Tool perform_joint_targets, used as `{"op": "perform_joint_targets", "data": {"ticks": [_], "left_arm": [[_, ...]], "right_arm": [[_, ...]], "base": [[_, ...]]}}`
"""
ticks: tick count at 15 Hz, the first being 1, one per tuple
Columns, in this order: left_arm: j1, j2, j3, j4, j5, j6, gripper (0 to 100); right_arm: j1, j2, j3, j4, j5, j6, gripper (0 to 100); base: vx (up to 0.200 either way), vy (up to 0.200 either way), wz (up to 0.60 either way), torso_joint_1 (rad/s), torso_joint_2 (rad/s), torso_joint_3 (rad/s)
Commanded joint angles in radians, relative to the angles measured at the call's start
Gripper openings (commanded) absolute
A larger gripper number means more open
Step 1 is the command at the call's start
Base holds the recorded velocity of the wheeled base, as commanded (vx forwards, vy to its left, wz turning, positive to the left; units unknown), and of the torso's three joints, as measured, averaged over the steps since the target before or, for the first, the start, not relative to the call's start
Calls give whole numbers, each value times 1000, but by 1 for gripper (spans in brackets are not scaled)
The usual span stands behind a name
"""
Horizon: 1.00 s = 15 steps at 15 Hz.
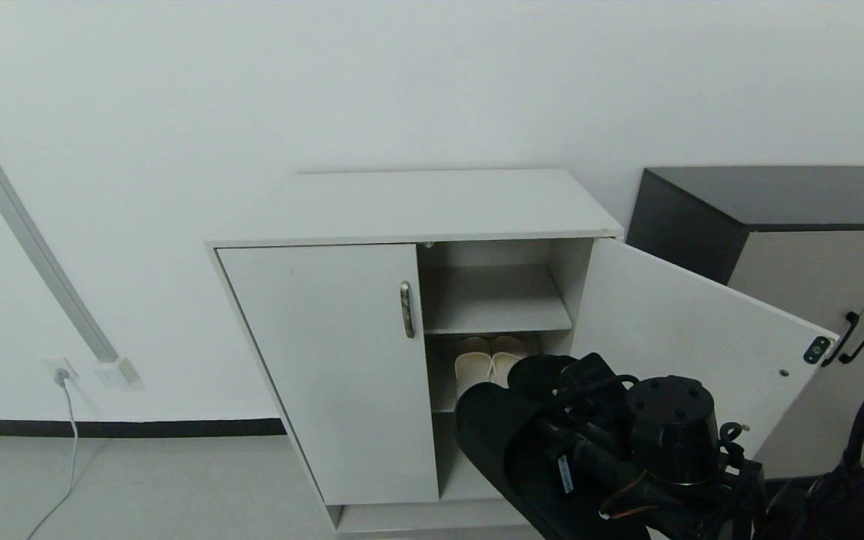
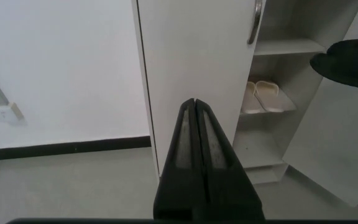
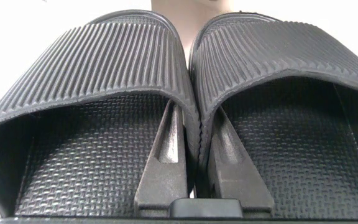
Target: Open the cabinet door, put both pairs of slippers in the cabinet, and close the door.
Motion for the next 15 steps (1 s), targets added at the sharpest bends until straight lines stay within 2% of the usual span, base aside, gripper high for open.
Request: {"op": "perform_joint_targets", "data": {"ticks": [1, 9, 15], "left_arm": [[0, 0, -2, 0, 1, 0, 0], [0, 0, 0, 0, 1, -2, 0], [0, 0, 0, 0, 1, -2, 0]], "right_arm": [[8, 6, 1, 0, -2, 0, 0], [9, 31, 7, -23, -3, 0, 0], [11, 52, 11, -72, -8, -3, 0]], "base": [[0, 0, 0, -173, 481, 315], [0, 0, 0, -137, 474, 333], [0, 0, 0, -64, 443, 379]]}}
